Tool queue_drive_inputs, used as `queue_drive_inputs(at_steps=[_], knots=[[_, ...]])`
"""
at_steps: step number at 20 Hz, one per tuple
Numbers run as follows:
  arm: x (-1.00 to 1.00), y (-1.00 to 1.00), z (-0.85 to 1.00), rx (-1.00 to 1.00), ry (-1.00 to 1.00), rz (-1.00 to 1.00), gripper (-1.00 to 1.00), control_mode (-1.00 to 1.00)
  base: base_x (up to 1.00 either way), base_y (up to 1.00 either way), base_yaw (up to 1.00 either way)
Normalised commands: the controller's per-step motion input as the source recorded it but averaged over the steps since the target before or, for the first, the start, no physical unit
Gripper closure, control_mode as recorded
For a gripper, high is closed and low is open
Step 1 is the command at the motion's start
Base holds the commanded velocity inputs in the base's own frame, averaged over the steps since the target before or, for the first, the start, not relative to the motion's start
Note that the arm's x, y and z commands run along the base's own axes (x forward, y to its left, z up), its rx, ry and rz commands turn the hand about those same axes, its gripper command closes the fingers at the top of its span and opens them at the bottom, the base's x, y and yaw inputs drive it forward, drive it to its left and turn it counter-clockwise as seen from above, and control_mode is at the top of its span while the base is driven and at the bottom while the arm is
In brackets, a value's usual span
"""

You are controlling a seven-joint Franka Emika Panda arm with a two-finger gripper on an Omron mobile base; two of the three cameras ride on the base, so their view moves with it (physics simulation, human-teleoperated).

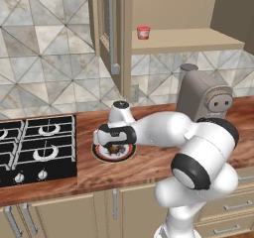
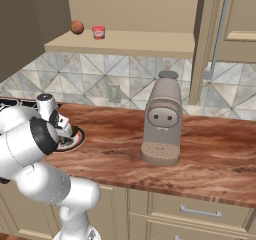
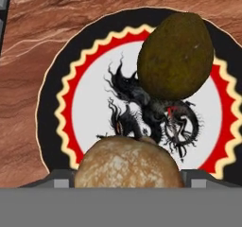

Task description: Pick the avocado and bread from the counter and place them on the plate. Then pick the jam from the cabinet and place it next to the plate. Lastly close the cabinet door.

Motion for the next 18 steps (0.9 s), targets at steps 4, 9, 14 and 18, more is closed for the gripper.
queue_drive_inputs(at_steps=[4,9,14,18], knots=[[0.00,0.00,0.00,0.00,0.00,0.00,-1.00,-1.00,0.00,0.00,0.00],[-0.03,-0.02,0.16,0.00,-0.05,0.00,-1.00,-1.00,0.00,0.00,0.00],[-0.25,-0.26,0.56,0.00,-0.08,0.00,-1.00,-1.00,0.00,0.00,0.00],[-0.03,-0.39,0.39,0.00,-0.01,0.00,-1.00,-1.00,0.00,0.00,0.00]])
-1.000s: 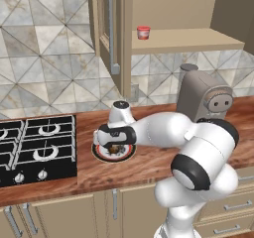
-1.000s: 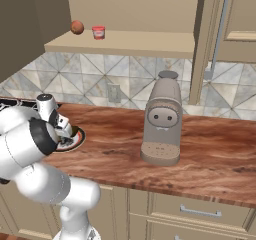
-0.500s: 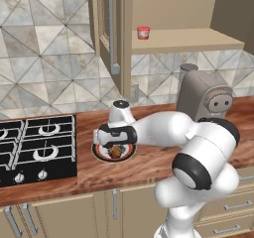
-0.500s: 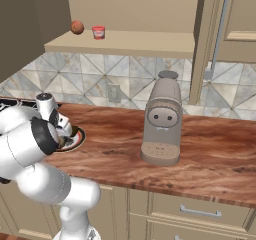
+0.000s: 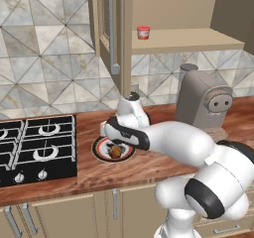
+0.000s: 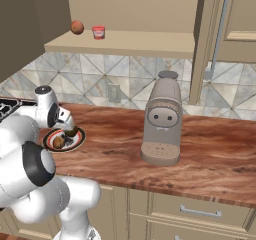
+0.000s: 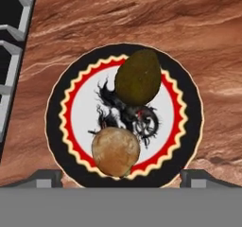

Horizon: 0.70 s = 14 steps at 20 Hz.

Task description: Pick the avocado and bread from the counter and place them on the plate. Then pick the jam from the cabinet and place it next to the plate. Lastly close the cabinet door.

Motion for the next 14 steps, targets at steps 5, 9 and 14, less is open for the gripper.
queue_drive_inputs(at_steps=[5,9,14], knots=[[0.00,-0.49,0.37,0.00,-0.07,0.00,-1.00,-1.00,0.00,0.00,0.00],[0.00,-0.44,0.49,-0.01,-0.20,0.01,-1.00,-1.00,0.00,0.00,0.00],[-0.11,-0.52,0.55,-0.01,-0.24,0.02,-1.00,-1.00,0.00,0.00,0.00]])
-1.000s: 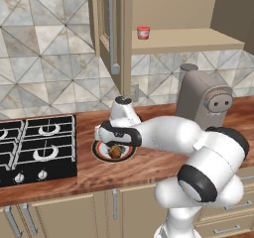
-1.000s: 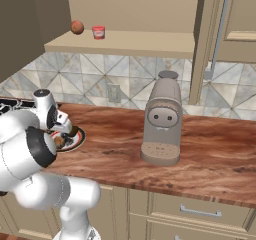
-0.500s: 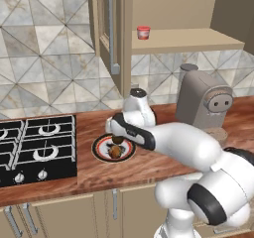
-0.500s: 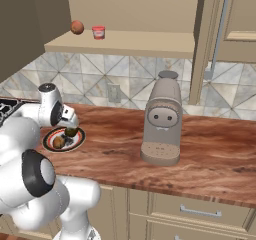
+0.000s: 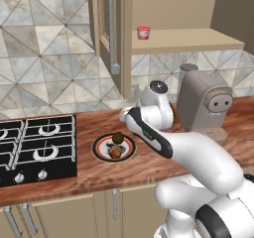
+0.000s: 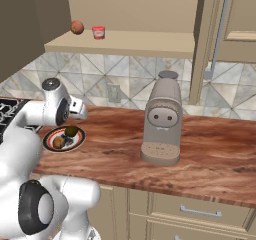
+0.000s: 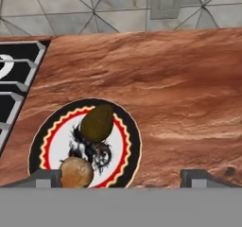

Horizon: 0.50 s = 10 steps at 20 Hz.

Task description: Pick the avocado and bread from the counter and place them on the plate. Then pick the jam from the cabinet and place it next to the plate. Lastly close the cabinet door.

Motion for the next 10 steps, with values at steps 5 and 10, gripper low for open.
queue_drive_inputs(at_steps=[5,10], knots=[[-0.18,-0.49,0.66,0.00,-0.13,0.00,-1.00,-1.00,0.00,0.00,0.00],[-0.12,-0.33,0.65,0.00,-0.07,0.00,-1.00,-1.00,0.00,0.00,0.00]])
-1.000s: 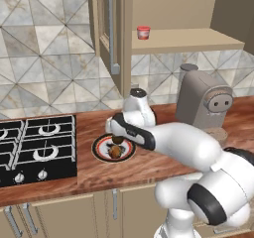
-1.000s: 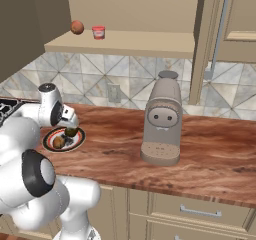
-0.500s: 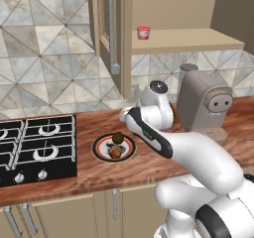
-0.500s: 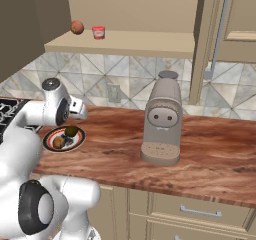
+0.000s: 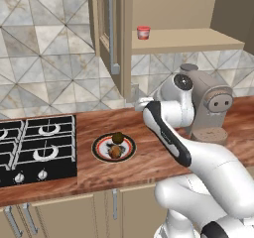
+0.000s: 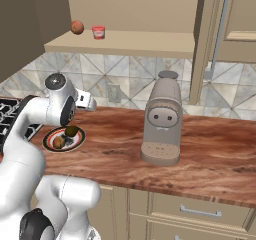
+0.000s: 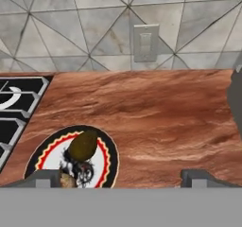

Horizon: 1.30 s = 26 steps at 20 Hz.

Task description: Pick the avocado and bread from the counter and place them on the plate. Then pick the jam from the cabinet and place it next to the plate. Lastly close the cabinet door.

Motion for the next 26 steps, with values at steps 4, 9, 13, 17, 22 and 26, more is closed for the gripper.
queue_drive_inputs(at_steps=[4,9,13,17,22,26], knots=[[0.00,-0.19,0.70,0.00,-0.07,0.00,-1.00,-1.00,0.00,0.00,0.00],[0.00,-0.18,0.67,0.00,-0.10,0.00,-1.00,-1.00,0.00,0.00,0.00],[0.00,-0.17,0.66,0.00,-0.12,0.00,-1.00,-1.00,0.00,0.00,0.00],[-0.02,-0.15,0.64,0.00,-0.06,0.00,-1.00,-1.00,0.00,0.00,0.00],[0.00,-0.09,0.51,0.00,-0.03,0.00,-1.00,-1.00,0.00,0.00,0.00],[0.00,-0.10,0.48,0.00,-0.01,0.00,-1.00,-1.00,0.00,0.00,0.00]])
